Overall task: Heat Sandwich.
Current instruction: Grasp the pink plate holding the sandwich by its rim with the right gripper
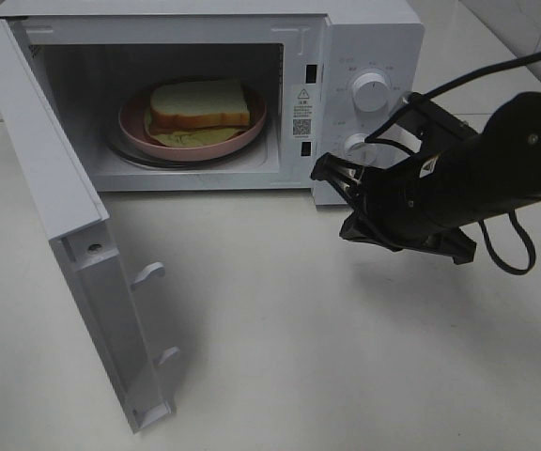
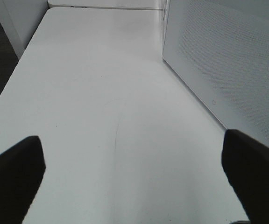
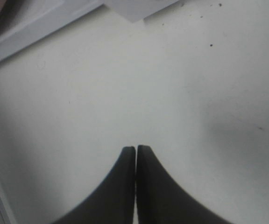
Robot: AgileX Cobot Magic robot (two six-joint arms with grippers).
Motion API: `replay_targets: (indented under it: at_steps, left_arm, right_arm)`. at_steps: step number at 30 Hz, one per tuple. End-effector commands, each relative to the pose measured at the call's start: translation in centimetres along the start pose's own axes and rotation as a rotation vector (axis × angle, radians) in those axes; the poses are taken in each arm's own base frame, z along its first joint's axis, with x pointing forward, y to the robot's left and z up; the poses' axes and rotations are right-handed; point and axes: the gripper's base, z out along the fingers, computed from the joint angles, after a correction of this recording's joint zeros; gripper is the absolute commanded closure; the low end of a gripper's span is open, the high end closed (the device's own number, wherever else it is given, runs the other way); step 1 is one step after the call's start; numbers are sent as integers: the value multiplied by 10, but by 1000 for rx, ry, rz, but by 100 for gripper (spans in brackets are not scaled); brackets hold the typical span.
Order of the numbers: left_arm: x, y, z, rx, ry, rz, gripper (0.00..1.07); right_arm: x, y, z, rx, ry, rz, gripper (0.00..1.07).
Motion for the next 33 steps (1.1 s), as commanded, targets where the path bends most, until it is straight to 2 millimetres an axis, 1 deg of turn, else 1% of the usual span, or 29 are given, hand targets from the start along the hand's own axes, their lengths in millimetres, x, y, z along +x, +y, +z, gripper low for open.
replay_targets:
  at_steps: [1, 3, 5, 8, 9, 12, 15, 17, 18, 19, 20, 25, 27, 28, 29, 30, 31, 32, 33]
  left_arm:
    - [1, 0, -2, 2, -25, 6, 9]
    - [1, 0, -2, 2, -25, 6, 9]
    - [1, 0, -2, 2, -25, 6, 9]
    - [1, 0, -2, 2, -25, 6, 9]
    - [1, 0, -2, 2, -25, 6, 9]
    - [1, 0, -2, 2, -25, 6, 9]
    - [1, 0, -2, 2, -25, 6, 9]
    - [1, 0, -2, 2, -25, 6, 9]
    - [1, 0, -2, 2, -25, 6, 9]
    - [1, 0, -2, 2, -25, 6, 9]
    - [1, 0, -2, 2, -25, 6, 9]
    - [1, 0, -2, 2, -25, 6, 9]
    - [1, 0, -2, 2, -25, 6, 9]
    - [1, 0, -2, 2, -25, 6, 9]
    - [1, 0, -2, 2, -25, 6, 9]
    - [1, 0, -2, 2, -25, 6, 9]
    - [1, 0, -2, 2, -25, 6, 9]
    - [1, 0, -2, 2, -25, 6, 9]
    - [1, 0, -2, 2, -25, 6, 9]
  right_arm:
    - [-3, 7, -7, 19, 81, -147, 103]
    - [-5, 12, -10, 23, 133, -227, 102]
    - [-5, 14, -11, 24, 148, -245, 102]
    - [-8, 20, -17, 30, 208, -323, 102]
    - [-8, 20, -17, 30, 208, -323, 102]
    - [-11, 23, -21, 53, 253, -404, 102]
    - [-13, 25, -25, 68, 280, -446, 102]
    - [-16, 28, -29, 71, 311, -517, 101]
    - [-16, 28, -29, 71, 311, -517, 101]
    - [-16, 29, -31, 69, 323, -548, 101]
    - [-17, 31, -33, 62, 348, -614, 101]
    - [-15, 30, -37, 53, 410, -735, 100]
    - [-13, 28, -38, 39, 450, -848, 100]
    - [-13, 28, -38, 39, 450, -848, 100]
    - [-12, 28, -38, 34, 464, -890, 100]
    - [-11, 26, -39, 26, 491, -979, 99]
    - [-10, 25, -40, 22, 505, -1032, 99]
    - [-10, 24, -40, 15, 516, -1070, 99]
    - [-10, 24, -40, 15, 516, -1070, 99]
